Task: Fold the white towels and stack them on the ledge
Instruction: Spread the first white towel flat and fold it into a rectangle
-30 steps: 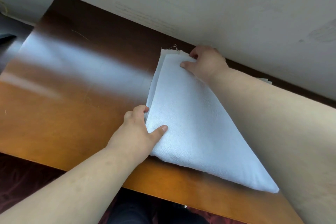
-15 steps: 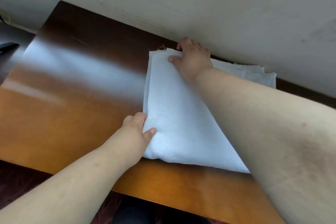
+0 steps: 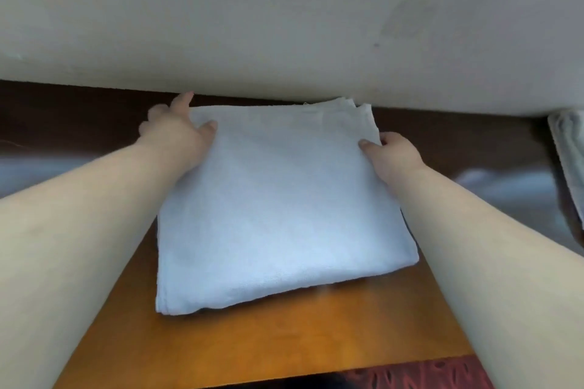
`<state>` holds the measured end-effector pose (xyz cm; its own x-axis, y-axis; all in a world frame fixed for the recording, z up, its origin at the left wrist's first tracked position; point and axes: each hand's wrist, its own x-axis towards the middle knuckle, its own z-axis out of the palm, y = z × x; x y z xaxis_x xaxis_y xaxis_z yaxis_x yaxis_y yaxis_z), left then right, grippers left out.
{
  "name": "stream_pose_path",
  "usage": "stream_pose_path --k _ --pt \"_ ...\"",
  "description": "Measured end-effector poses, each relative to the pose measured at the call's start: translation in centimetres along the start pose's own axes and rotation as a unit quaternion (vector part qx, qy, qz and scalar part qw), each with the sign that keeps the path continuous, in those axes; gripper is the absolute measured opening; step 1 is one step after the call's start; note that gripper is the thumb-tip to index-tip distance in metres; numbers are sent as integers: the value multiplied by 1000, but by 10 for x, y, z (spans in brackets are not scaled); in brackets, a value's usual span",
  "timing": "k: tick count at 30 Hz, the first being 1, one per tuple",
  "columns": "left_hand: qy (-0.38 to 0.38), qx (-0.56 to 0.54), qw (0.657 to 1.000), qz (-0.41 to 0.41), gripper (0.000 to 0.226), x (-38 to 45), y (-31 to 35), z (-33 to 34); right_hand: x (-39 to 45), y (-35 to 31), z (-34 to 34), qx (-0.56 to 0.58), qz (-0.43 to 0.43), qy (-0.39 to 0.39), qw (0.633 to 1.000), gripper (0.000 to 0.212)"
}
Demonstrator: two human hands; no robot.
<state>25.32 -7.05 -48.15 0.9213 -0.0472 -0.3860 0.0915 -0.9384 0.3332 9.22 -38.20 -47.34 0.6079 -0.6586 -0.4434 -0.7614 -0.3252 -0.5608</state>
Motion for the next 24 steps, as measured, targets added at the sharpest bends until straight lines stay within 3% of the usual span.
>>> stream_pose_path --k 5,7,10,12,14,17,20,24 --pt "-63 128 983 113 57 8 24 1 -23 45 -11 70 48 -23 996 24" --pt "-90 175 974 115 55 2 35 0 -38 65 -15 80 69 -41 994 13" --pt "-56 272 947 159 59 -12 72 4 -46 73 -21 68 25 1 997 6" --pt "-49 212 929 300 62 -25 112 16 -45 65 -22 77 -2 27 997 9" --pt "-115 140 897 402 63 -42 158 36 -43 52 -20 93 -2 23 995 21" --pt "-234 135 872 409 73 -59 210 70 -37 45 -14 101 2 13 995 23" --pt "-239 179 857 421 65 -56 223 89 -30 47 -11 120 12 12 993 14" --pt "-261 85 870 410 60 -47 214 86 -26 47 -13 205 11 -2 979 14"
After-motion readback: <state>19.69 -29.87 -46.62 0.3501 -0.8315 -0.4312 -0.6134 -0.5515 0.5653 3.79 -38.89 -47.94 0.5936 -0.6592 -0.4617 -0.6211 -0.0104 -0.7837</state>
